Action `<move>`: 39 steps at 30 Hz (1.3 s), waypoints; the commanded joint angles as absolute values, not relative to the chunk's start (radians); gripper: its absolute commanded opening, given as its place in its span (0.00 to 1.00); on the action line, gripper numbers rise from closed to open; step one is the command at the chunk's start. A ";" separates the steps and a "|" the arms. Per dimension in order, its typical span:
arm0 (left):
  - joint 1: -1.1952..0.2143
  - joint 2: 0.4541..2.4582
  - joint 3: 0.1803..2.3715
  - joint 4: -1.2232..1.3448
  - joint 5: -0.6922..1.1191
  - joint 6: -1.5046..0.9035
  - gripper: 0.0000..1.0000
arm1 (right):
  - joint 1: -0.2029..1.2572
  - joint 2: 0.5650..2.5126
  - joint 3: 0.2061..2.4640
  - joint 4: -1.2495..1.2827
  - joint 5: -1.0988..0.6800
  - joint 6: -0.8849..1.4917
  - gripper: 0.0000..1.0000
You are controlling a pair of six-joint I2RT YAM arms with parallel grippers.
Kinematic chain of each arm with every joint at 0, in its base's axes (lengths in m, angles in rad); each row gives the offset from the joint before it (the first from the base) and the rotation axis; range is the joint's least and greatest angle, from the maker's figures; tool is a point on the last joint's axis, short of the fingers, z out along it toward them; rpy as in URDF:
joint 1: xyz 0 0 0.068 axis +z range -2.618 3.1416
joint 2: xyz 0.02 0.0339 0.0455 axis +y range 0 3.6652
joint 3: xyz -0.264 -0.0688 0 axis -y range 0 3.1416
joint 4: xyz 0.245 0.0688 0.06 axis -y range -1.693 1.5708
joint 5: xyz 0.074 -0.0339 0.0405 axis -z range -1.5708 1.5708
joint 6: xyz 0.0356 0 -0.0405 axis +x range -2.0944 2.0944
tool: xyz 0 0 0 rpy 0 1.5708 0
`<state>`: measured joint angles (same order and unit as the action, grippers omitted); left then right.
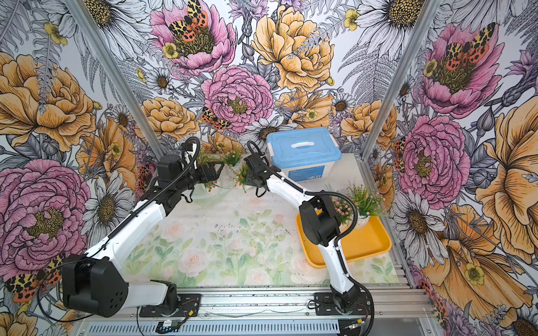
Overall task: Put the potted gypsophila into the storage box
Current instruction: Pick up the baby's breath potted plant from the center of the board, then place the baby's breath potted plant at the storage box.
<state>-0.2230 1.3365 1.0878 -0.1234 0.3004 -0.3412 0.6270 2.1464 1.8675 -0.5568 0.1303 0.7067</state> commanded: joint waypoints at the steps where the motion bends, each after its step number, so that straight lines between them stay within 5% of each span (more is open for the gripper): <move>1: -0.264 1.333 1.104 -0.126 0.299 -0.341 0.99 | 0.614 2.007 1.813 -0.502 0.151 0.684 0.00; 20: -0.679 1.377 1.165 -0.111 0.190 -0.353 0.99 | 0.472 1.360 1.165 -0.505 0.165 0.732 0.00; 39: -0.987 1.492 1.240 -0.101 0.012 -0.378 0.99 | 0.377 1.081 0.966 -0.679 0.125 0.728 0.00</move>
<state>-0.9627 1.4811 1.2095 -0.1223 0.0780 -0.3637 0.3904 1.1255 0.9718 -0.6891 0.1349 0.7162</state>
